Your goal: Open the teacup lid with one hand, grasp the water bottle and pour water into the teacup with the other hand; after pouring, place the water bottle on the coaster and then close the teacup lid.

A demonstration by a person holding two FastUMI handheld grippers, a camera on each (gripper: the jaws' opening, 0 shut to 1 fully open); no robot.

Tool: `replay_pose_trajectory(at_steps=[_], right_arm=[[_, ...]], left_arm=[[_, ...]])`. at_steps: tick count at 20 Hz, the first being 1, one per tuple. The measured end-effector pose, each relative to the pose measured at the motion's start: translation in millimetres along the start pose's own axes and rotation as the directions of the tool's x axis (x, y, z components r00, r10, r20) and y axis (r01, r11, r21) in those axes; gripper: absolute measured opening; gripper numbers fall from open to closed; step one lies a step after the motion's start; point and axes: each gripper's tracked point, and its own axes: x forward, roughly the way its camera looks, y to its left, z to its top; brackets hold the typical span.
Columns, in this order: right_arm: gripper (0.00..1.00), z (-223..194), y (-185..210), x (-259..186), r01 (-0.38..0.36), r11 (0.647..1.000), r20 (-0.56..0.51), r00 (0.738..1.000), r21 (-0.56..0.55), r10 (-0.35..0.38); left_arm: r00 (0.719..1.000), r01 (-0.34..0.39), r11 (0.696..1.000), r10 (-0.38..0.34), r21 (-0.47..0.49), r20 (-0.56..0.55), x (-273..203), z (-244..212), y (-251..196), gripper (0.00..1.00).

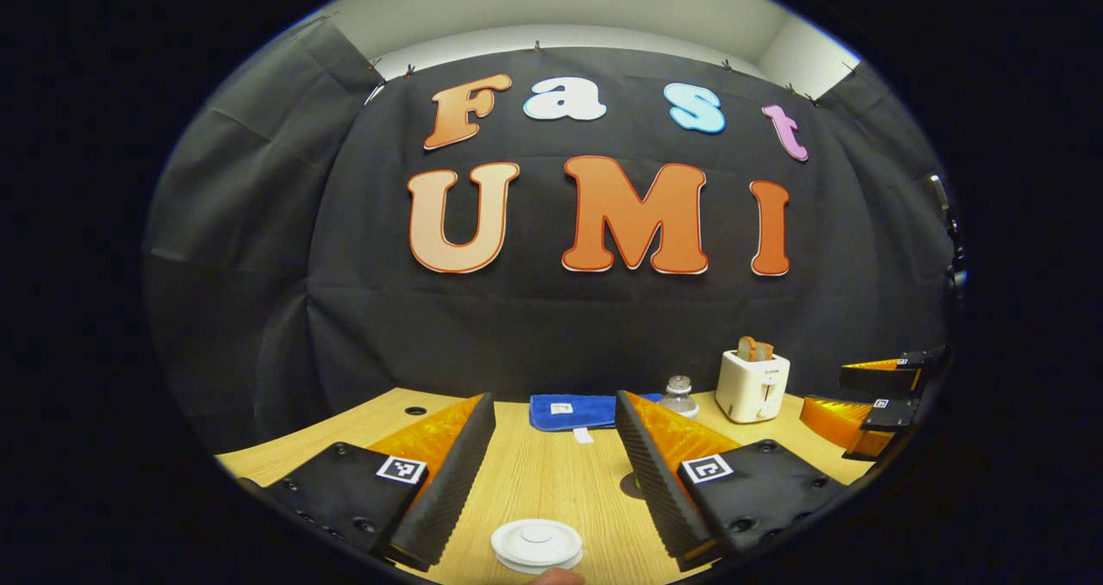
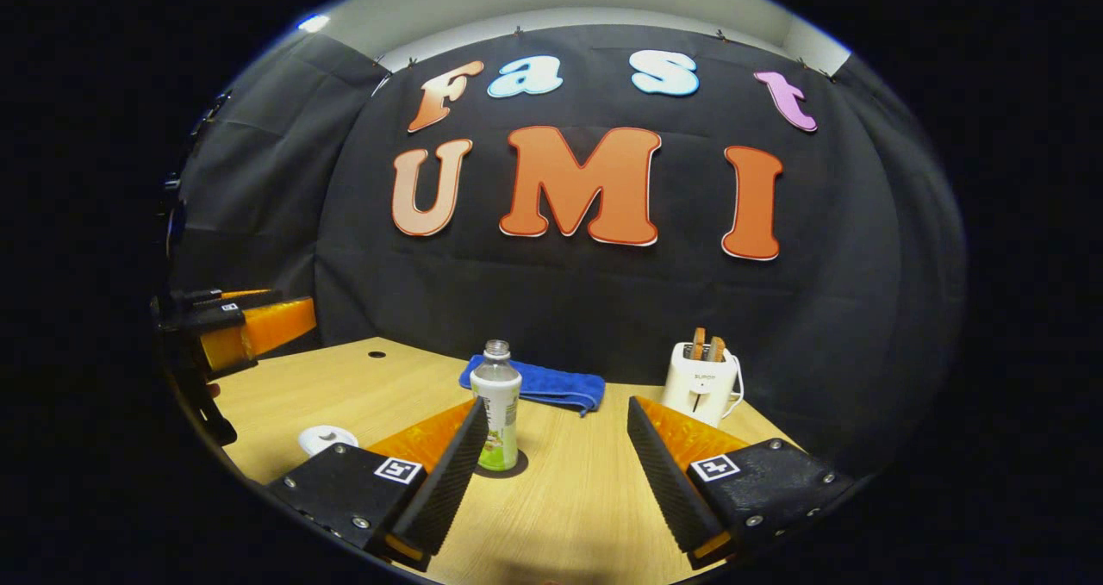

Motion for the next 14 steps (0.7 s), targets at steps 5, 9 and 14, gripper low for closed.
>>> replay_pose_trajectory(at_steps=[5,9,14], right_arm=[[0.97,7.4,-12.8,-11.7,0.027,0.999,0.026,0.999,0.028,-0.028],[1.0,16.1,-12.9,-17.1,0.025,0.999,0.055,0.998,0.027,-0.027],[0.97,18.9,-4.7,-20.5,0.011,1.0,0.067,0.998,0.005,-0.011]], left_arm=[[0.999,-0.037,0.999,0.037,-0.025,0.018,-3.9,2.2,8.2,0.91],[0.999,-0.03,0.999,0.031,-0.009,0.032,-10.0,7.0,6.5,0.92],[0.999,-0.008,1.0,0.008,0.009,0.038,-13.9,7.6,1.3,0.94]])
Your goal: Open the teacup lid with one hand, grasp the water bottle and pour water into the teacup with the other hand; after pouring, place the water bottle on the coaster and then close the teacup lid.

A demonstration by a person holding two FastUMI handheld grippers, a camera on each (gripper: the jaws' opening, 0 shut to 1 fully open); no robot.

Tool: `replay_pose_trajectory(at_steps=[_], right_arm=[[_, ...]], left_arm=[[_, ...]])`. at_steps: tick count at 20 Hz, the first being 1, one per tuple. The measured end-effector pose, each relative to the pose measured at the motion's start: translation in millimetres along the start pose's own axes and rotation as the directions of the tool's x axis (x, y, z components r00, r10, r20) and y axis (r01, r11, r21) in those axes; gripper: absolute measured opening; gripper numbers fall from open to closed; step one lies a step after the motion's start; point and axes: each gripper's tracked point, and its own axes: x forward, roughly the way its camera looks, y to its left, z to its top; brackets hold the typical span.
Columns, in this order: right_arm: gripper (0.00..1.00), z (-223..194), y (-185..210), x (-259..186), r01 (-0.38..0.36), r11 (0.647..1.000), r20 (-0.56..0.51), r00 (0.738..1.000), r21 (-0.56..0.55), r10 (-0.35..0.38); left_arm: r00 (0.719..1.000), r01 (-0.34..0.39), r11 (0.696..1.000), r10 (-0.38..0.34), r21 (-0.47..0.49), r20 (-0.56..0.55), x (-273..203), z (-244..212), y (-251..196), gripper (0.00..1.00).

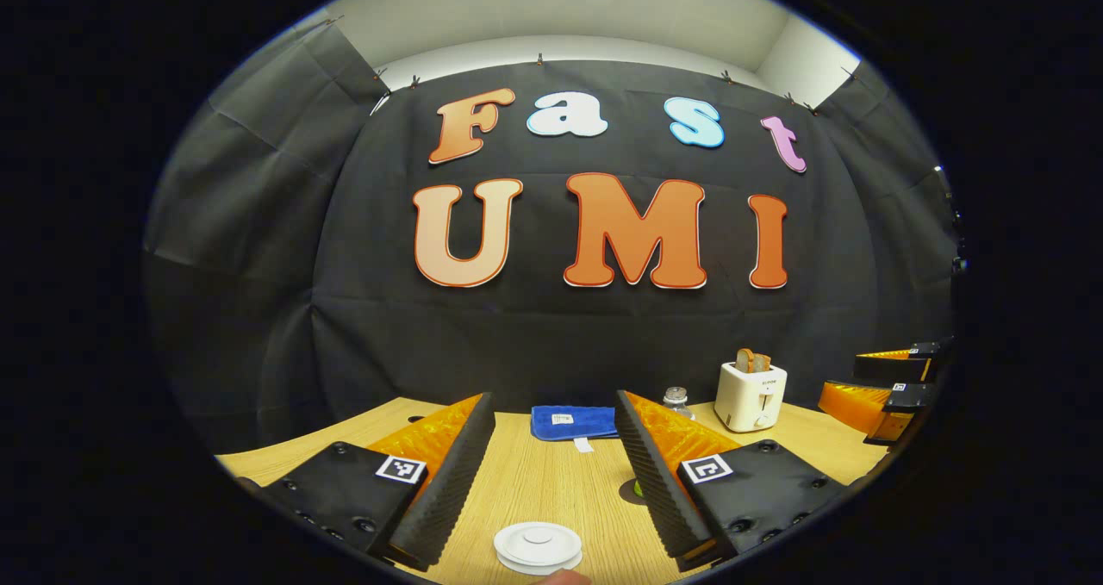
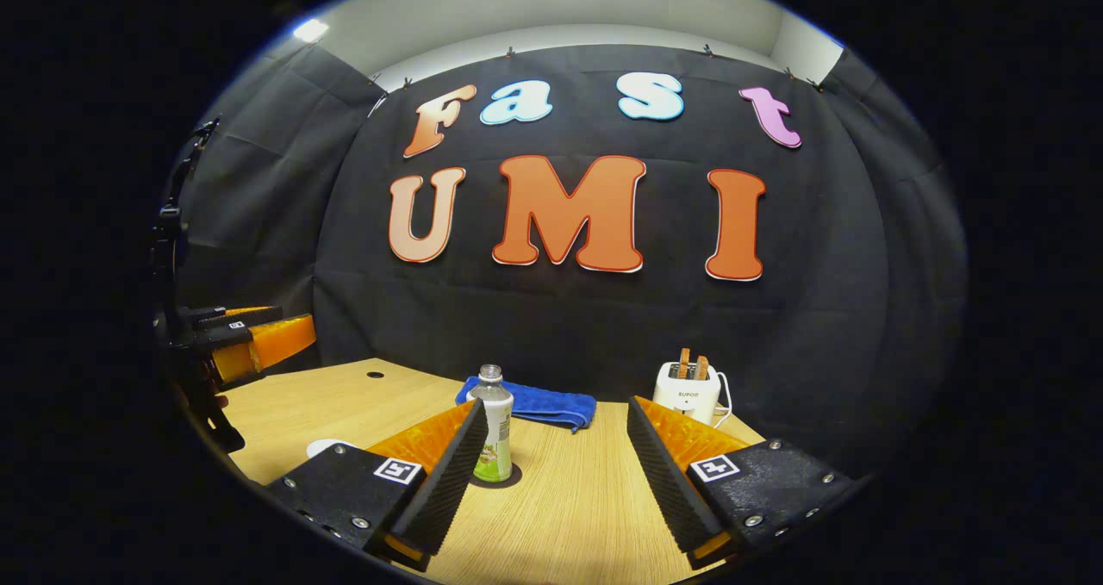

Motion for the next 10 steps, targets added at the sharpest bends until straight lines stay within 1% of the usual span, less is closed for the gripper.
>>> replay_pose_trajectory(at_steps=[2,3,4,5,8,10], right_arm=[[0.97,2.6,4.8,-0.3,-0.013,1.0,0.007,1.0,0.0,0.013],[1.0,3.7,7.2,-0.6,-0.026,1.0,0.012,1.0,0.004,0.026],[0.98,5.2,9.5,-0.9,-0.03,1.0,0.015,0.999,0.007,0.03],[0.98,6.6,9.4,-0.1,-0.032,0.999,0.021,0.999,0.005,0.032],[0.97,10.5,9.6,0.0,-0.029,1.0,0.033,0.999,-0.008,0.03],[0.98,11.0,11.1,0.6,-0.027,1.0,0.034,0.999,-0.007,0.028]], left_arm=[[1.0,-0.001,1.0,0.001,0.002,0.002,-0.5,1.6,1.1,0.91],[1.0,-0.001,1.0,0.001,0.001,0.002,-1.0,0.7,1.7,0.91],[1.0,-0.003,1.0,0.003,-0.002,0.0,-0.5,0.0,1.7,0.92],[1.0,-0.002,1.0,0.002,-0.004,-0.004,-0.7,-1.6,0.3,0.91],[1.0,-0.001,1.0,0.001,-0.002,0.001,-0.8,0.4,-0.2,0.91],[1.0,-0.012,1.0,0.012,0.003,0.003,-0.1,0.9,2.0,0.92]])
